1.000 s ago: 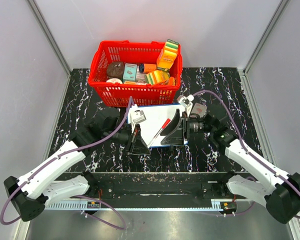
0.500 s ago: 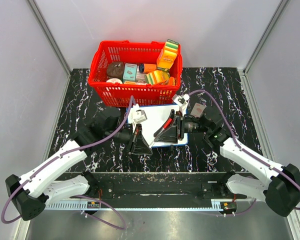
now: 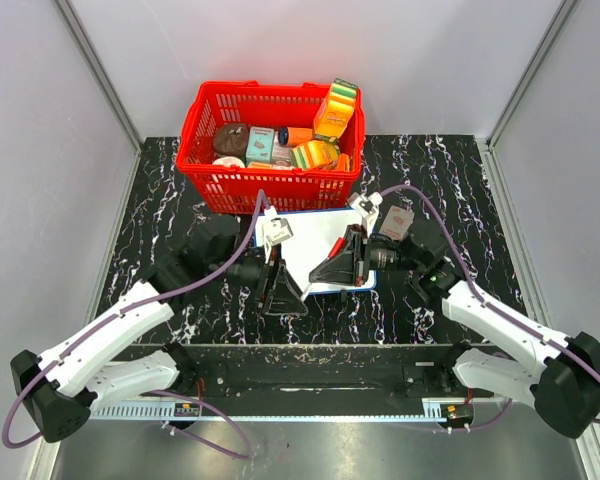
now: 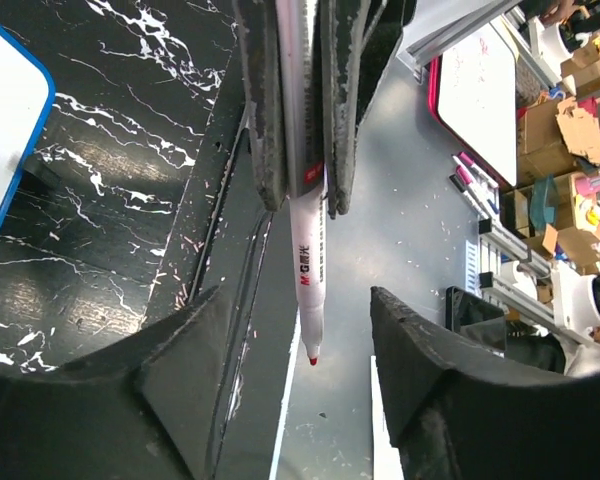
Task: Write a sentence on the whiteboard
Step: Pass from the left arm to the right, then hold the whiteboard at the center of the board.
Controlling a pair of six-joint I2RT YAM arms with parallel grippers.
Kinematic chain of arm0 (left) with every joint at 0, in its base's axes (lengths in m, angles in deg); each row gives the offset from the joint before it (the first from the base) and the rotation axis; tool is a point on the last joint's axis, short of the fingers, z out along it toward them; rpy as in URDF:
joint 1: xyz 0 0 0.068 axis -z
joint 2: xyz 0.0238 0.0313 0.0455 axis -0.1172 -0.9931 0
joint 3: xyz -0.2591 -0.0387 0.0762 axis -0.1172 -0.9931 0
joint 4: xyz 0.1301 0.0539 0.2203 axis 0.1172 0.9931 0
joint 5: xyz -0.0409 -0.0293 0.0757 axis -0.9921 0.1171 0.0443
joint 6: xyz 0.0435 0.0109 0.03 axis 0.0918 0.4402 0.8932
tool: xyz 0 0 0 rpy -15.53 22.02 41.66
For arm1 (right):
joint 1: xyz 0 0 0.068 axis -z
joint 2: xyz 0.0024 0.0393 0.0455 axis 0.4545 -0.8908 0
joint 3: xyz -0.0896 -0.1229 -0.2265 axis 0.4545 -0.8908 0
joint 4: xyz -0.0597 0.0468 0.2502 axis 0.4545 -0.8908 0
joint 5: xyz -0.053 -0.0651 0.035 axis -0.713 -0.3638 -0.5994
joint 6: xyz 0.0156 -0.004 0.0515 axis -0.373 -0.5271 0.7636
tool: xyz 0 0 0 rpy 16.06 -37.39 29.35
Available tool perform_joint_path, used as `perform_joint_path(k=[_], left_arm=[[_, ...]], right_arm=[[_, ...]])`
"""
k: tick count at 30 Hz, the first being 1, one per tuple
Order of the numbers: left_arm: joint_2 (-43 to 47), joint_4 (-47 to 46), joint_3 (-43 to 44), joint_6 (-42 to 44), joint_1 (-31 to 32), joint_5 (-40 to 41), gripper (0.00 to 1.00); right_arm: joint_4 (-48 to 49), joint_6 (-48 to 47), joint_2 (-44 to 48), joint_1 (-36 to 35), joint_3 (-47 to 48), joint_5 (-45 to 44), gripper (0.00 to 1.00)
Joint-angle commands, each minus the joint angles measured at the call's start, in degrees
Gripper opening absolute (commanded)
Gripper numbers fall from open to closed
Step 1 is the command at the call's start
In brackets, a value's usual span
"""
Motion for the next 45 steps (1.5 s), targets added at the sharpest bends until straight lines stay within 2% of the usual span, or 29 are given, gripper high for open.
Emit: perform_joint_path(k=[1, 8, 10, 11, 12, 14, 15, 20, 21, 22, 23, 25, 26, 29, 32, 36, 45], left_arm=[[0.93, -6.28, -0.89, -2.61, -0.15, 1.28, 0.64], [-1.44, -9.98, -0.9, -4.19, -0.15, 0.05, 0.62], [-1.8, -11.39, -0.99, -4.72, -0.15, -0.21, 0.58], [-1.88, -11.74, -0.98, -4.72, -0.15, -0.39, 0.53], [-1.97, -12.0, -0.98, -4.81, -0.15, -0.48, 0.35], [-2.15, -12.09, -0.98, -4.9, -0.15, -0.57, 0.16], [-2.06, -12.09, -0.98, -4.99, -0.15, -0.48, 0.01], [-1.53, -12.1, -1.51, -4.9, -0.15, -0.04, 0.0], [-1.53, -12.01, -1.6, -4.9, -0.15, 0.05, 0.09], [-1.45, -11.92, -1.6, -4.9, -0.15, 0.92, 0.43], [-1.45, -11.22, -1.6, -4.81, -0.15, 1.36, 0.61], [-0.75, -10.78, -1.42, -4.46, -0.15, 3.29, 0.79], [-0.48, -10.08, -1.25, -4.37, -0.15, 4.34, 0.84], [1.36, -8.94, -1.07, -4.46, -0.24, 9.7, 0.94], [3.12, -7.35, -1.25, -5.07, -0.59, 14.89, 0.99], [4.88, -5.15, -2.56, -6.65, -2.78, 20.96, 0.99], [6.2, -7.17, -11.52, -10.61, -11.56, 22.37, 0.99]], right_arm=[[0.86, -0.41, 4.05, -0.59, -1.25, -4.26, 0.0], [-2.3, -2.26, 8.71, -0.59, -3.18, -11.39, 0.0], [-2.57, -2.43, 9.24, -0.67, -3.54, -12.01, 0.0], [-2.57, -2.35, 9.24, -0.59, -3.54, -12.01, 0.0], [-2.92, -2.43, 9.24, -0.5, -3.63, -12.19, 0.0], [-2.92, -2.35, 9.07, -0.59, -3.71, -11.75, 0.0], [-2.92, -2.43, 9.07, -0.59, -3.8, -11.66, 0.0], [-2.92, -2.26, 10.03, -0.59, -4.16, -12.18, 0.0], [-3.27, -2.35, 10.3, -0.59, -4.24, -12.36, 0.0], [-3.62, -2.69, 10.47, -0.5, -4.07, -12.8, 0.0], [-4.49, -2.87, 10.65, -0.59, -4.07, -13.15, 0.0], [-6.07, -3.83, 11.09, -0.59, -3.8, -14.82, 0.0], [-7.13, -4.45, 11.26, -0.59, -3.54, -15.61, 0.0], [-12.66, -6.56, 12.49, -0.59, -3.1, -19.99, 0.0], [-19.68, -8.76, 14.95, -0.5, -3.1, -26.49, 0.0], [-26.2, -12.18, 20.47, -0.59, -3.62, -37.73, 0.0], [-36.67, -19.66, 24.54, -0.59, -2.22, -51.81, 0.0]])
